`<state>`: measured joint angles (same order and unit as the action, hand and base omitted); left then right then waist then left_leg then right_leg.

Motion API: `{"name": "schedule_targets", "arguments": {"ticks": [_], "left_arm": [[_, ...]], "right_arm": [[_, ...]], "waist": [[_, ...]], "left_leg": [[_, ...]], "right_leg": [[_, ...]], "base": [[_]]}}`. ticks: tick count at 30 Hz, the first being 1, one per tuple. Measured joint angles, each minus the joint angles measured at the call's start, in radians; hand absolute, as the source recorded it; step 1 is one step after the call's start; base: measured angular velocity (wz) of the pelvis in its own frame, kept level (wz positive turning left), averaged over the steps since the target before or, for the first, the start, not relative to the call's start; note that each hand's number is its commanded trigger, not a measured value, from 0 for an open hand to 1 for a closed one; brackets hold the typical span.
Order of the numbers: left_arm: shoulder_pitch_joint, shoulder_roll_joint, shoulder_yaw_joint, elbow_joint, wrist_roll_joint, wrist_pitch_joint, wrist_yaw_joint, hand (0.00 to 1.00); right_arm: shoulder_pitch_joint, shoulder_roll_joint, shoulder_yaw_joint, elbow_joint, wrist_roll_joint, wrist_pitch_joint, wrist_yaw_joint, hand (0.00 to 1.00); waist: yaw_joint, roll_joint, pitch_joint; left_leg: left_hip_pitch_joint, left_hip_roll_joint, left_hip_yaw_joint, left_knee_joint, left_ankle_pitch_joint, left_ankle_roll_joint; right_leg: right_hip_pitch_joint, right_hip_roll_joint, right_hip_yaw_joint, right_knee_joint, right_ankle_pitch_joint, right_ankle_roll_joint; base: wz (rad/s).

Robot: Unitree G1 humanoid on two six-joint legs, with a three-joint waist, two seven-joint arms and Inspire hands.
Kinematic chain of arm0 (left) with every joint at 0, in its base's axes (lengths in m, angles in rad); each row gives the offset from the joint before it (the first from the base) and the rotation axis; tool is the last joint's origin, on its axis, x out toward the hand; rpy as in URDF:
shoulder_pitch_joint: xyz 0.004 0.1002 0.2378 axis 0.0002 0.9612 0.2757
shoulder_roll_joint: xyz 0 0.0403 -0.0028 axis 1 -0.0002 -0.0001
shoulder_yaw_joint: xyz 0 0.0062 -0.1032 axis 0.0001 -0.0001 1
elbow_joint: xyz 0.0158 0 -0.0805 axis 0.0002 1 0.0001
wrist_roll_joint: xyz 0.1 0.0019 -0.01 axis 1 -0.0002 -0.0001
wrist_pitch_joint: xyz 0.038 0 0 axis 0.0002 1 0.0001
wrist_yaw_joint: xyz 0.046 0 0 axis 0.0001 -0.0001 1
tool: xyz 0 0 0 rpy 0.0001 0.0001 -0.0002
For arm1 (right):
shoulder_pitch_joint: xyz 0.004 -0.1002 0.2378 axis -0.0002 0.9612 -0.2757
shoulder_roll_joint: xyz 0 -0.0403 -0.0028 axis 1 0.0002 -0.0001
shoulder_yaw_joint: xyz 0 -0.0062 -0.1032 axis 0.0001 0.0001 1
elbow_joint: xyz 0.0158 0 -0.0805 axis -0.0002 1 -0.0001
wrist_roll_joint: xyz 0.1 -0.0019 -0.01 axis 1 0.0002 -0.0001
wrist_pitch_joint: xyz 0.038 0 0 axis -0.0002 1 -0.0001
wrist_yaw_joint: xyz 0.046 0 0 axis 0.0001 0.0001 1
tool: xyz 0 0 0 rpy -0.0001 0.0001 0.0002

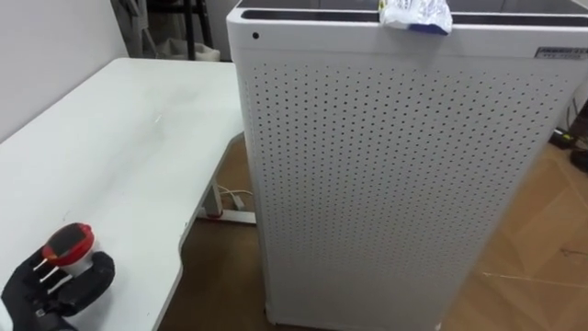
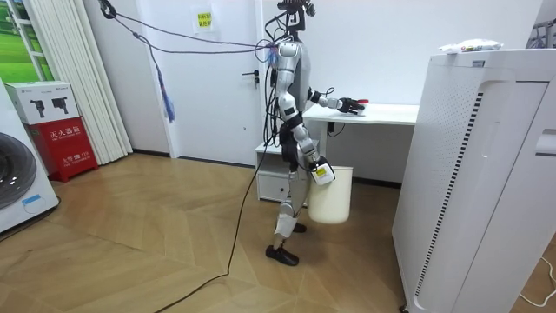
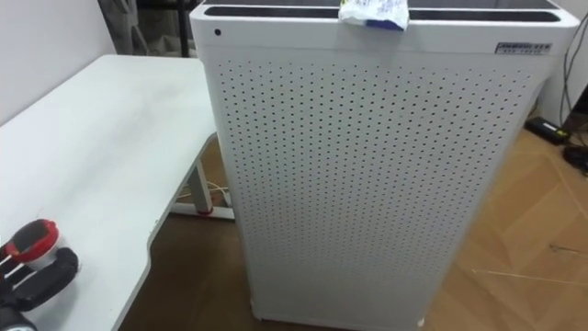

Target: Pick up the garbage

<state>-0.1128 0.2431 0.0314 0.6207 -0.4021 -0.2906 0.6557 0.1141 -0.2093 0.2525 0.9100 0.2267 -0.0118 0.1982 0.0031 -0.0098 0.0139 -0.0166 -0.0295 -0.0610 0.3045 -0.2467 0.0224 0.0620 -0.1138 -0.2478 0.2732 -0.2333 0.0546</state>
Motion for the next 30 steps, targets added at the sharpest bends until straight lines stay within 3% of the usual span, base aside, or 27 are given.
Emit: {"name": "schedule_targets", "arguments": {"ticks": [3, 6, 9, 13, 19, 23, 30], "left_arm": [[-0.004, -0.007, -0.003, -0.022, 0.005, 0.001, -0.006, 1.0], [-0.004, -0.025, -0.022, -0.061, 0.011, 0.002, -0.013, 1.0], [-0.004, -0.035, -0.081, -0.134, 0.025, 0.02, -0.055, 1.0], [-0.004, -0.041, -0.19, -0.223, 0.122, 0.052, -0.154, 1.0], [0.006, -0.042, -0.294, -0.259, 0.134, 0.055, -0.291, 1.0], [0.027, -0.042, -0.329, -0.261, 0.17, 0.076, -0.388, 1.0], [0.035, -0.038, -0.395, -0.268, 0.179, 0.087, -0.522, 1.0]], "right_arm": [[-0.013, 0.007, 0.0, 0.024, 0.0, -0.005, -0.002, 1.0], [-0.028, 0.01, 0.001, 0.034, 0.0, -0.007, -0.013, 1.0], [-0.054, 0.018, 0.012, 0.033, -0.002, -0.008, -0.015, 1.0], [-0.076, 0.02, 0.033, 0.03, 0.0, -0.008, -0.015, 1.0], [-0.086, 0.018, 0.038, 0.026, -0.002, -0.008, -0.033, 1.0], [-0.107, 0.011, 0.037, 0.024, -0.003, -0.008, -0.035, 1.0], [-0.169, 0.01, 0.039, 0.025, 0.001, -0.023, -0.034, 1.0]], "waist": [[-0.002, -0.003, -0.0012], [0.016, -0.005, -0.0019], [0.022, -0.015, 0.0029], [0.03, -0.02, 0.0034], [0.026, -0.007, 0.0032], [0.025, 0.009, -0.0022], [0.023, 0.02, -0.0007]], "left_leg": [[-0.023, 0.0, 0.0, 0.01, 0.001, 0.001], [-0.04, 0.006, 0.035, 0.026, 0.002, 0.002], [-0.066, 0.012, 0.064, 0.037, 0.002, 0.003], [-0.084, 0.021, 0.102, 0.04, 0.002, 0.007], [-0.088, 0.034, 0.119, 0.027, -0.001, 0.012], [-0.105, 0.039, 0.129, 0.033, -0.001, 0.011], [-0.118, 0.037, 0.143, 0.03, 0.0, 0.011]], "right_leg": [[-0.016, -0.001, -0.005, 0.003, 0.001, 0.0], [-0.059, -0.005, 0.031, 0.028, 0.001, 0.0], [-0.094, -0.007, 0.054, 0.037, 0.007, 0.004], [-0.126, -0.006, 0.06, 0.036, 0.026, 0.004], [-0.143, 0.002, 0.054, 0.036, 0.037, 0.0], [-0.163, 0.006, 0.055, 0.037, 0.038, -0.002], [-0.185, 0.003, 0.06, 0.035, 0.038, -0.002]], "base": [[0.05], [-0.17], [-0.28], [-0.27], [-0.12], [-0.04], [-0.05]]}}
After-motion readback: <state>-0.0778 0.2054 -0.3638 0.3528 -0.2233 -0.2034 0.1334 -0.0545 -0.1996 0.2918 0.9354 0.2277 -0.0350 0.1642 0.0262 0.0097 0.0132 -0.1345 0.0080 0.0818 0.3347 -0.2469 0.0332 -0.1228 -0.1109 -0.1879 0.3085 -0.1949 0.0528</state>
